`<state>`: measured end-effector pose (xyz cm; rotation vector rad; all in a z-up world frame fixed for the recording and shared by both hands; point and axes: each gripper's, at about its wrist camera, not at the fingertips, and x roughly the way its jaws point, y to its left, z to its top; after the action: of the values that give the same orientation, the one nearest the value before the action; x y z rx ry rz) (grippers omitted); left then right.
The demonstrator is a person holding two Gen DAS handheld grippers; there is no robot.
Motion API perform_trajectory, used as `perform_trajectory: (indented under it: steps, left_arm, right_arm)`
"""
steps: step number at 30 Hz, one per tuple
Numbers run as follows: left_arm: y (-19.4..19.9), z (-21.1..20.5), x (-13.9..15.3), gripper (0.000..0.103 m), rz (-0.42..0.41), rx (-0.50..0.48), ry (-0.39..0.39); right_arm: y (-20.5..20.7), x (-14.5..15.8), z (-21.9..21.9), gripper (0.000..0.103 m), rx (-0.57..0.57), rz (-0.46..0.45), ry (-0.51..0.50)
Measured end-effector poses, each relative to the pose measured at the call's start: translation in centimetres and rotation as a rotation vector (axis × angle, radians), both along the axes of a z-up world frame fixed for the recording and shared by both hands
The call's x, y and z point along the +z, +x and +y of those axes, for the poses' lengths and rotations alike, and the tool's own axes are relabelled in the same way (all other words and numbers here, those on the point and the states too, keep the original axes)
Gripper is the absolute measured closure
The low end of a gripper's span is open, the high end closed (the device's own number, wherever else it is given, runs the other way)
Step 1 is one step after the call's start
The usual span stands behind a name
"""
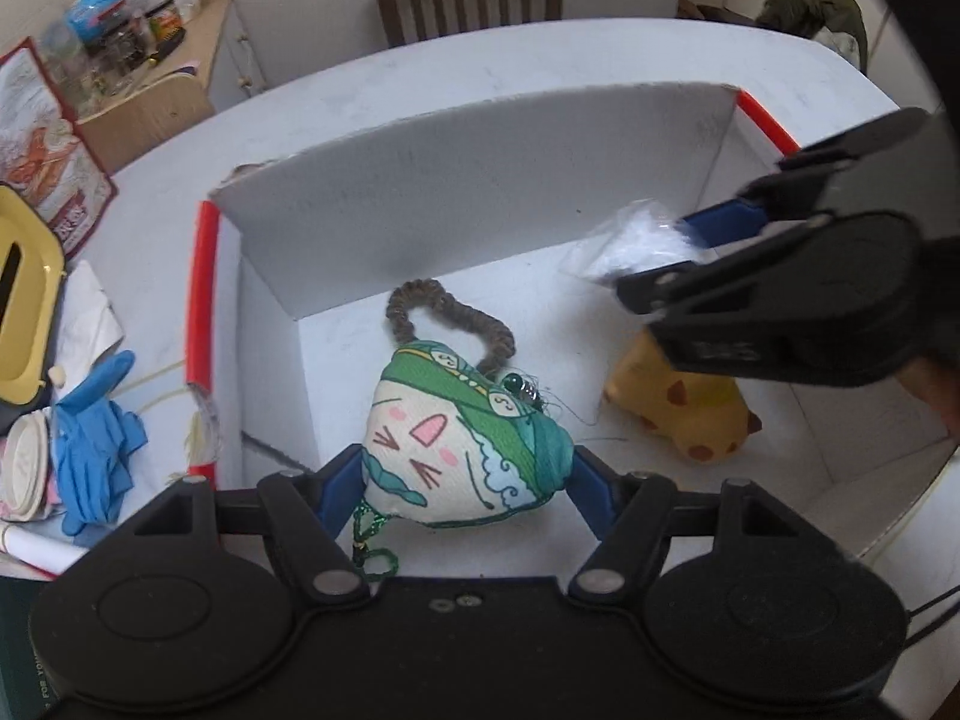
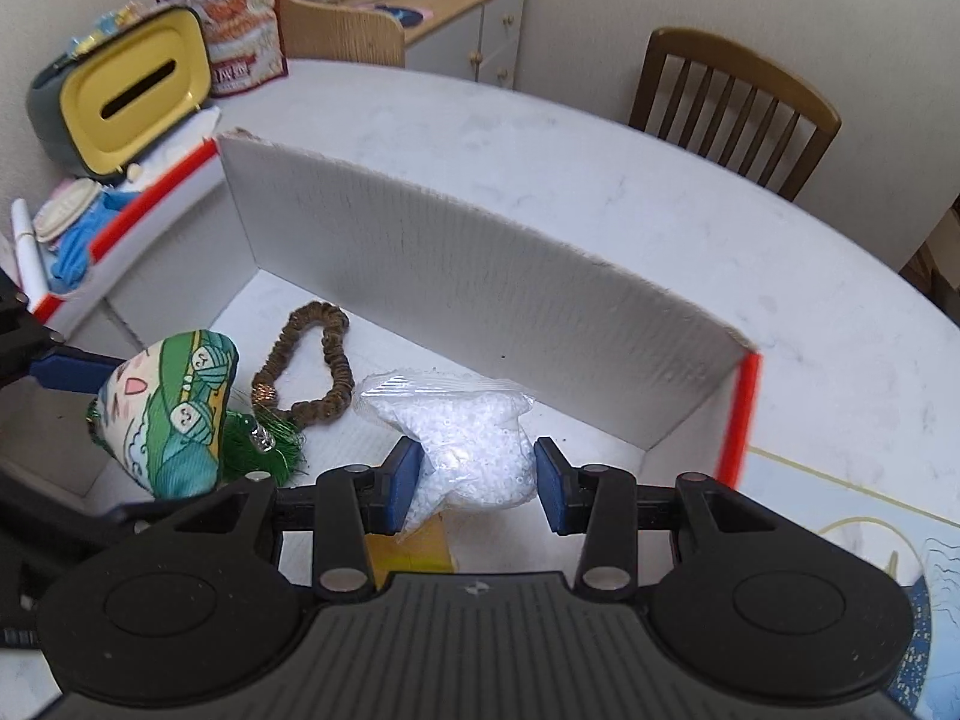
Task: Organize objects
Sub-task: 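Carry the pouch and bead bag into the box and open both tools, then withdraw both tools from the box back toward the pile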
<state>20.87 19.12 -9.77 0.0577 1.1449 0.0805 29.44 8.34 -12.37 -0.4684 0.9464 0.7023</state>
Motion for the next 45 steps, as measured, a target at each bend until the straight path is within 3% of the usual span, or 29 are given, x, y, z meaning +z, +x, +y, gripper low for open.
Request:
perform_trajectory:
  steps: [5, 14, 19, 20, 22, 29, 45]
  left_arm:
    - [0.2, -0.4, -0.8, 0.033, 0.030, -0.025, 0.028]
    - [1.0, -0.3, -1.8, 0.030, 0.088, -0.029, 0.012]
    - [1.2, -0.2, -1.9, 0.028, 0.095, -0.025, -0.001]
    - [1.2, -0.2, -1.9, 0.027, 0.093, -0.024, -0.002]
    - [1.2, -0.2, -1.7, 0.025, 0.086, -0.022, -0.005]
    - [0.9, -0.5, -0.7, 0.017, 0.042, -0.008, 0.000]
    - [-1.9, -2.3, 3.1, 0.012, -0.091, 0.018, -0.017]
  right_arm:
    - [0.3, -1.3, 1.0, 0.061, 0.005, 0.013, -0.031]
    - [0.7, -1.8, 1.6, 0.061, 0.009, 0.033, -0.035]
    - [0.8, -1.9, 1.5, 0.054, 0.013, 0.051, -0.028]
    - [0.8, -1.8, 1.5, 0.049, 0.015, 0.052, -0.026]
    - [0.6, -1.6, 1.4, 0.041, 0.018, 0.043, -0.023]
    - [0.4, -0.3, 0.5, 0.040, 0.021, 0.026, 0.007]
    - [-1.9, 4.0, -3.2, 0.036, 0.029, -0.012, 0.110]
